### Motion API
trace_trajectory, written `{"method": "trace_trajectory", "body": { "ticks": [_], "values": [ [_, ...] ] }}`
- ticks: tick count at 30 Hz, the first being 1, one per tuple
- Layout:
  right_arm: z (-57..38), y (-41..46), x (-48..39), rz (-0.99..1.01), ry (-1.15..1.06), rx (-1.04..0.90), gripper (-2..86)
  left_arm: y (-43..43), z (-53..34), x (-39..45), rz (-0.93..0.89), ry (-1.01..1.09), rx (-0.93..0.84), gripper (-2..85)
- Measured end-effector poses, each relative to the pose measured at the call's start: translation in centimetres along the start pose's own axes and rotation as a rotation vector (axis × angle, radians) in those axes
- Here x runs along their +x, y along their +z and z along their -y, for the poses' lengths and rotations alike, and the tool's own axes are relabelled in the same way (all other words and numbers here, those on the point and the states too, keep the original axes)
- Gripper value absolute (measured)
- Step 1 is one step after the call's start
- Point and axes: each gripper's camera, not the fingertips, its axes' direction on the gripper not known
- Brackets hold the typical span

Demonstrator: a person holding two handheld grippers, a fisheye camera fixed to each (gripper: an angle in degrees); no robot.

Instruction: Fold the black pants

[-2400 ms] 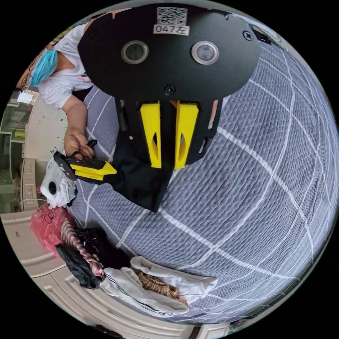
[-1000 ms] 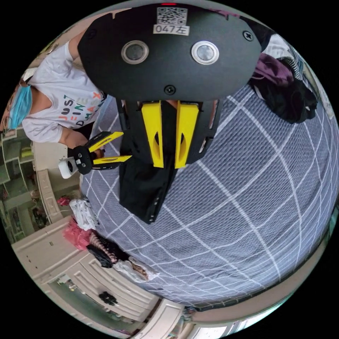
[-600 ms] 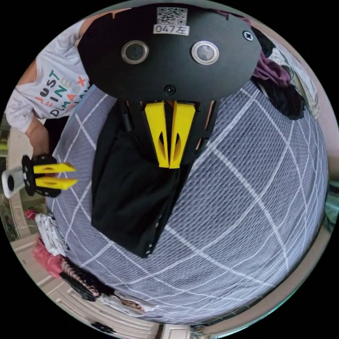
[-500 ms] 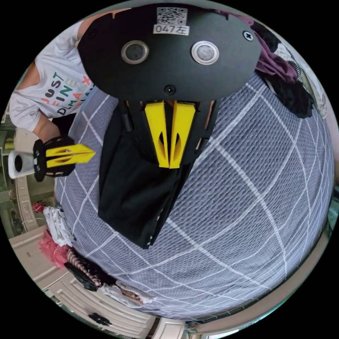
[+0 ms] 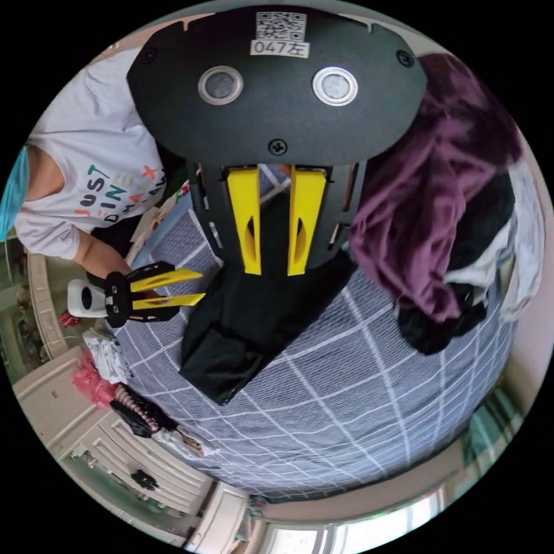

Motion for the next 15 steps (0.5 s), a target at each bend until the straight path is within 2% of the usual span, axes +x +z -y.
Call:
{"method": "trace_trajectory", "body": {
  "ticks": [3, 5, 11, 13, 15],
  "values": [
    [3.2, 3.3, -5.6, 0.022, -0.164, -0.034, 5.5, -0.5, -5.1, -1.5, 0.051, -0.127, 0.038, 8.3],
    [4.7, 5.1, -8.2, -0.007, -0.237, -0.058, 6.0, 0.3, -6.6, -2.6, 0.012, -0.165, 0.017, 8.4],
    [6.6, 9.9, -13.0, -0.046, -0.402, -0.188, 3.9, 3.3, -7.7, -7.3, -0.122, -0.29, -0.008, 9.6],
    [6.4, 10.8, -13.6, -0.079, -0.431, -0.225, 2.0, 4.1, -7.6, -9.4, -0.269, -0.338, 0.023, 9.6],
    [6.3, 10.7, -14.1, -0.106, -0.423, -0.215, 0.8, 4.5, -7.4, -10.8, -0.31, -0.386, 0.031, 9.7]
  ]
}}
